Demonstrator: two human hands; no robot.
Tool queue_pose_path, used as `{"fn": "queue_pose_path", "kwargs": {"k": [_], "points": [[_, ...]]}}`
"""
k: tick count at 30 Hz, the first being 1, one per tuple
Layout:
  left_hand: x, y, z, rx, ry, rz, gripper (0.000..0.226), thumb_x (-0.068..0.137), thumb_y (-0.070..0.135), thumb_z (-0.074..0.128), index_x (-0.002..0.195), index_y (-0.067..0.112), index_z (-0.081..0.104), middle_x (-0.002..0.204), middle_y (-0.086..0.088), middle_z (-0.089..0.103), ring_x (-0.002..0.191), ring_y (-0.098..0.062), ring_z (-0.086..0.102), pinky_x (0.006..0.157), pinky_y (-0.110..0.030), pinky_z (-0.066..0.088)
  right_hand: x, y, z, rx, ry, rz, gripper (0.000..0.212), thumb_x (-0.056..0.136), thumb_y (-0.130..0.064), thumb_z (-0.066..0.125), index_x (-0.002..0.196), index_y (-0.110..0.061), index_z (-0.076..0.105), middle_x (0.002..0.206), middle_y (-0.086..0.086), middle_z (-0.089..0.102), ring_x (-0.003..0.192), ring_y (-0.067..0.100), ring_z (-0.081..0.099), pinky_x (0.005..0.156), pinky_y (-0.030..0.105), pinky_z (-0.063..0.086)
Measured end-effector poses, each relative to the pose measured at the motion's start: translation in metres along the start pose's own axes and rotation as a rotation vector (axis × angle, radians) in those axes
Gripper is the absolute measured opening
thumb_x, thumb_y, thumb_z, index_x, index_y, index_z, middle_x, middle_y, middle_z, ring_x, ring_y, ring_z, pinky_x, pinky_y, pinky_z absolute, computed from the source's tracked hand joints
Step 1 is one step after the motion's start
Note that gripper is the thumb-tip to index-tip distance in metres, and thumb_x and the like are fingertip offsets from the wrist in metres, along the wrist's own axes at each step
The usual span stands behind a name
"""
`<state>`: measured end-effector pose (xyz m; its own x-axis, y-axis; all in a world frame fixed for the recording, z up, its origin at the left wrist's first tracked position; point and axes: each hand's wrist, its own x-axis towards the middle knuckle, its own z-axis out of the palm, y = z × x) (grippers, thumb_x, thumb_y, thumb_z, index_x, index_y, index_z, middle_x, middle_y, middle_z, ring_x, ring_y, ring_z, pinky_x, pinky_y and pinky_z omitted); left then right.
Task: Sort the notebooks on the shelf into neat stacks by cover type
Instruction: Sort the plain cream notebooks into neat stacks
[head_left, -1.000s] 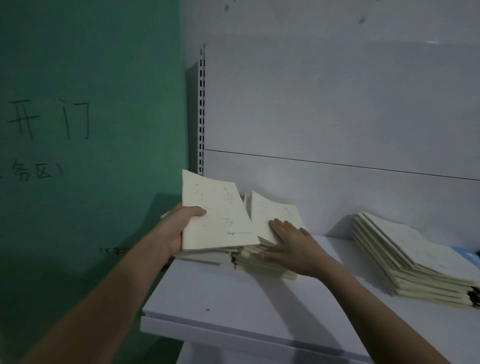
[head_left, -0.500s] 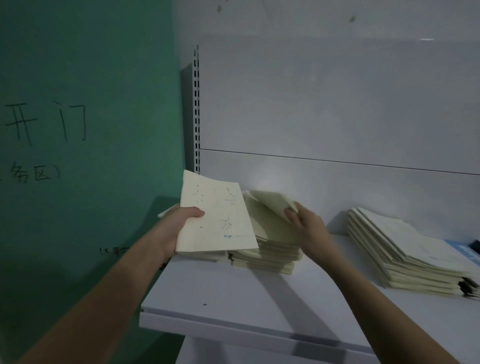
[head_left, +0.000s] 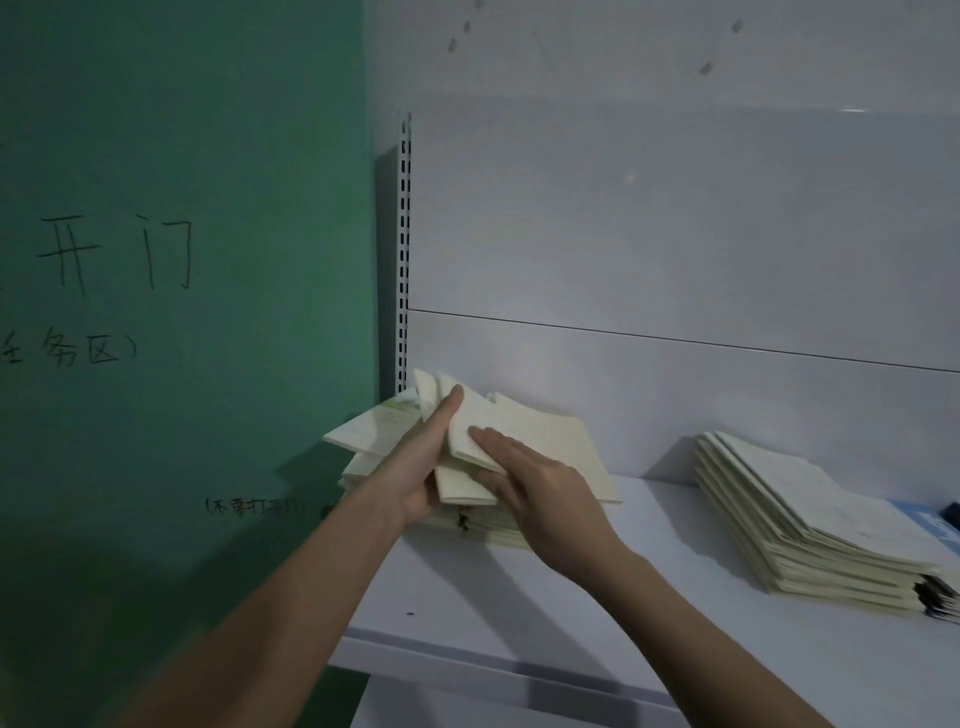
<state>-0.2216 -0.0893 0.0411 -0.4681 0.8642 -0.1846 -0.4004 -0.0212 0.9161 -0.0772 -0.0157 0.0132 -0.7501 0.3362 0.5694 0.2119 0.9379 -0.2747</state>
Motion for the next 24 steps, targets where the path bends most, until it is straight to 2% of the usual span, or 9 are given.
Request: {"fn": "queue_pose_path", "kwargs": {"k": [3, 6, 9, 11, 14, 17, 19, 21, 24], "points": [[0.001, -0.001, -0.009, -0.017, 0.025, 0.008, 0.035, 0.092, 0.031, 0.062, 0.121, 0.013, 0.065, 0.108, -0.014, 0.073, 0.094, -0.031, 0.070, 0.071, -0.041, 0.058, 0.001, 0.002, -0.001, 0.013, -0.129, 0.002, 0.056, 0.096, -0.056, 0.036, 0.148, -0.037, 0.034, 0.154, -0.011, 0.035, 0.141, 0.010, 0.032, 0.109, 0.031, 0.036], [0.002, -0.003, -0.018, -0.030, 0.083, 0.040, 0.032, 0.093, 0.019, 0.057, 0.125, 0.013, 0.060, 0.108, -0.015, 0.073, 0.099, -0.035, 0.068, 0.075, -0.047, 0.058, 0.000, 0.008, -0.004, 0.143, -0.253, 0.032, 0.065, 0.090, -0.068, 0.025, 0.149, -0.041, 0.030, 0.156, -0.019, 0.028, 0.143, 0.002, 0.024, 0.116, 0.030, 0.026], [0.001, -0.002, -0.027, -0.060, 0.146, 0.054, 0.030, 0.094, 0.017, 0.054, 0.124, 0.013, 0.058, 0.110, -0.015, 0.071, 0.103, -0.035, 0.065, 0.084, -0.052, 0.055, 0.004, 0.028, -0.005, 0.313, -0.048, 0.202, 0.056, 0.096, -0.060, 0.026, 0.147, -0.038, 0.037, 0.150, -0.018, 0.038, 0.137, 0.002, 0.035, 0.113, 0.026, 0.027], [-0.002, -0.001, -0.034, -0.093, 0.180, 0.070, 0.028, 0.095, 0.017, 0.054, 0.122, 0.014, 0.058, 0.109, -0.012, 0.071, 0.102, -0.033, 0.066, 0.076, -0.046, 0.056, 0.007, 0.051, -0.006, 0.237, 0.081, 0.341, 0.050, 0.102, -0.050, 0.029, 0.146, -0.031, 0.040, 0.149, -0.009, 0.044, 0.135, 0.010, 0.041, 0.112, 0.030, 0.031], [-0.004, 0.002, -0.043, -0.139, 0.211, 0.089, 0.029, 0.095, 0.016, 0.053, 0.124, 0.014, 0.057, 0.109, -0.011, 0.071, 0.099, -0.030, 0.066, 0.071, -0.042, 0.056, 0.003, 0.073, -0.006, 0.018, -0.057, 0.466, 0.053, 0.101, -0.048, 0.035, 0.147, -0.024, 0.037, 0.151, -0.002, 0.042, 0.136, 0.018, 0.041, 0.109, 0.037, 0.034], [-0.004, 0.004, -0.048, -0.197, 0.233, 0.105, 0.034, 0.095, 0.015, 0.053, 0.128, 0.013, 0.055, 0.109, -0.011, 0.069, 0.098, -0.029, 0.065, 0.070, -0.042, 0.056, 0.001, 0.070, -0.002, -0.085, -0.265, 0.380, 0.066, 0.096, -0.059, 0.037, 0.151, -0.023, 0.031, 0.156, -0.005, 0.032, 0.143, 0.017, 0.029, 0.113, 0.036, 0.026], [-0.005, 0.004, -0.049, -0.216, 0.230, 0.115, 0.036, 0.095, 0.014, 0.052, 0.131, 0.013, 0.054, 0.111, -0.012, 0.069, 0.098, -0.029, 0.065, 0.063, -0.040, 0.058, 0.003, 0.065, 0.004, -0.140, -0.326, 0.286, 0.069, 0.094, -0.065, 0.036, 0.149, -0.023, 0.031, 0.152, -0.007, 0.036, 0.141, 0.020, 0.031, 0.112, 0.038, 0.028], [-0.006, 0.005, -0.049, -0.217, 0.226, 0.116, 0.035, 0.096, 0.014, 0.051, 0.131, 0.013, 0.053, 0.113, -0.013, 0.068, 0.098, -0.030, 0.065, 0.054, -0.038, 0.059, 0.004, 0.064, 0.010, -0.196, -0.336, 0.245, 0.066, 0.092, -0.066, 0.038, 0.142, -0.024, 0.036, 0.140, -0.008, 0.044, 0.130, 0.019, 0.040, 0.105, 0.038, 0.033], [-0.007, 0.006, -0.051, -0.207, 0.221, 0.108, 0.036, 0.096, 0.015, 0.051, 0.132, 0.011, 0.053, 0.117, -0.015, 0.067, 0.098, -0.031, 0.065, 0.050, -0.037, 0.057, 0.001, 0.062, 0.008, -0.272, -0.275, 0.220, 0.054, 0.094, -0.061, 0.043, 0.133, -0.024, 0.046, 0.131, -0.007, 0.053, 0.118, 0.018, 0.049, 0.097, 0.038, 0.040]]}}
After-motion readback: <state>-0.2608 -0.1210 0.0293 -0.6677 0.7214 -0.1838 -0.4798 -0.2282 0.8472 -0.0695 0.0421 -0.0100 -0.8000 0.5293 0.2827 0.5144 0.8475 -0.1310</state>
